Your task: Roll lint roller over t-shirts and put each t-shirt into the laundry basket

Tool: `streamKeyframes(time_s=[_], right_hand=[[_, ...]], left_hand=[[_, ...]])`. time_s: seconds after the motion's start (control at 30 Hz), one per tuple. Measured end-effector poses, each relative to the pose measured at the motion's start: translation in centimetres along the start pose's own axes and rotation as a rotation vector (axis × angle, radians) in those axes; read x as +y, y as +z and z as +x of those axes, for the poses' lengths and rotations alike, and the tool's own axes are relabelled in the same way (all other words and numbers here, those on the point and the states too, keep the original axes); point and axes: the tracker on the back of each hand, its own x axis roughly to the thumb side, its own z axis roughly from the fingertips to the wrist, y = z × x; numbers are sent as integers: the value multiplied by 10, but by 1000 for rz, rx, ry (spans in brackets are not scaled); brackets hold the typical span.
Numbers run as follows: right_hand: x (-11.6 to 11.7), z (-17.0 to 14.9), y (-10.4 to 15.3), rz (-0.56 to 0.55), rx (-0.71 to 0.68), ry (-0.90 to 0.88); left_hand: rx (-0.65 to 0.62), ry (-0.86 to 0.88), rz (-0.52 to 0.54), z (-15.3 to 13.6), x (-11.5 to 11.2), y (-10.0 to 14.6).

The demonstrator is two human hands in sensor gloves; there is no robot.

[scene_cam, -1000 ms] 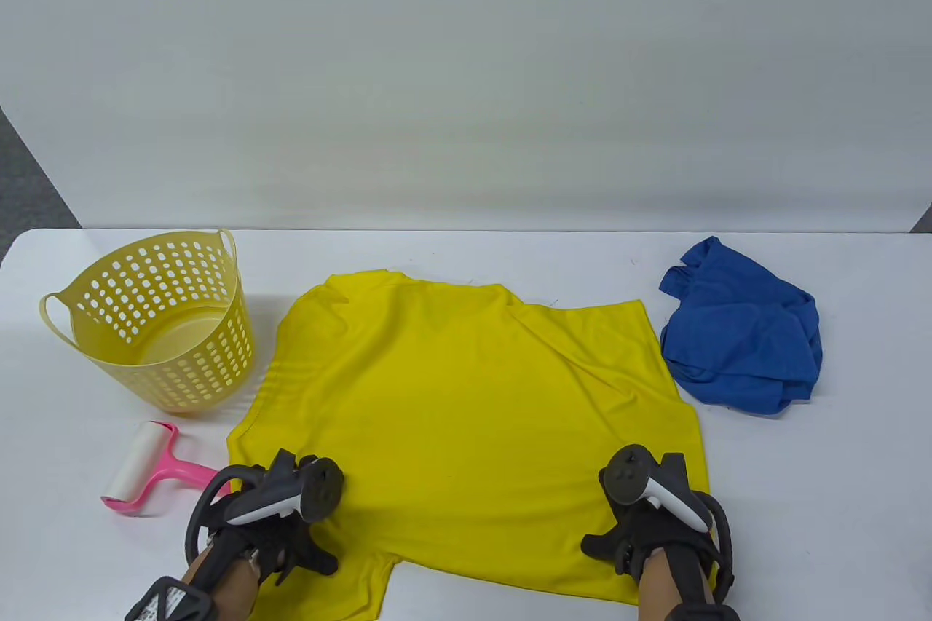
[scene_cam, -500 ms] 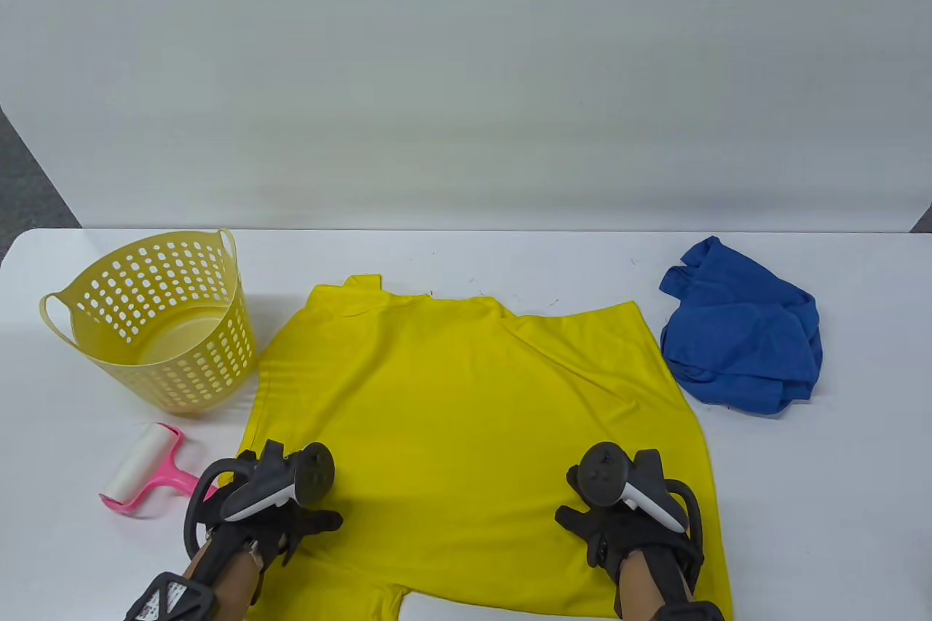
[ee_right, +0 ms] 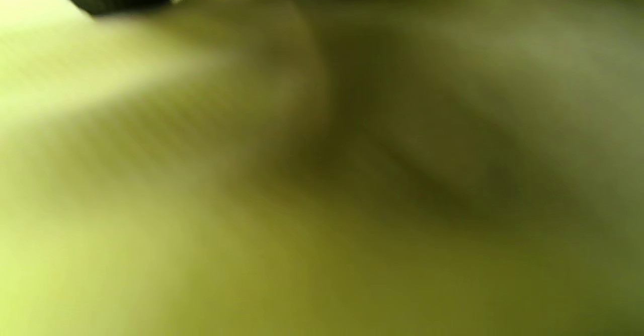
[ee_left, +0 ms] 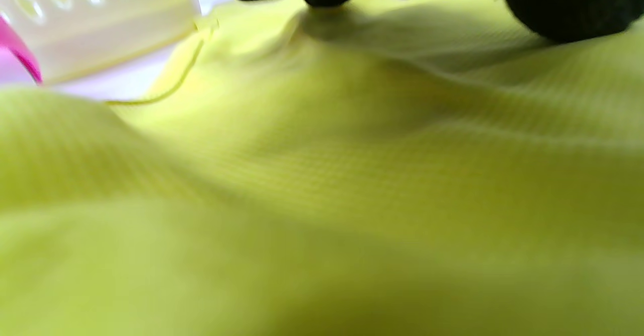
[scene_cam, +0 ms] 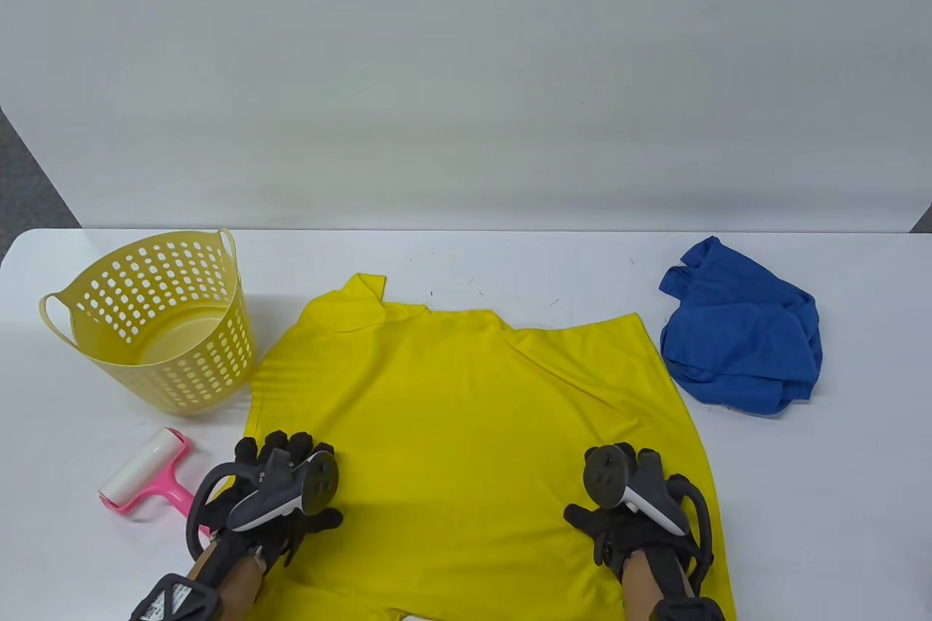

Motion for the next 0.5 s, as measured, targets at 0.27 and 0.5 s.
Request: streamKeyframes(time_s=[0.27,0.5], right_hand=[[-7,-3,6,-3,25,33],[-8,-4,6,-181,-34,-86]], left_hand=[[-8,-11,-88,-1,1,1],[106,-25,44,0,7,4]])
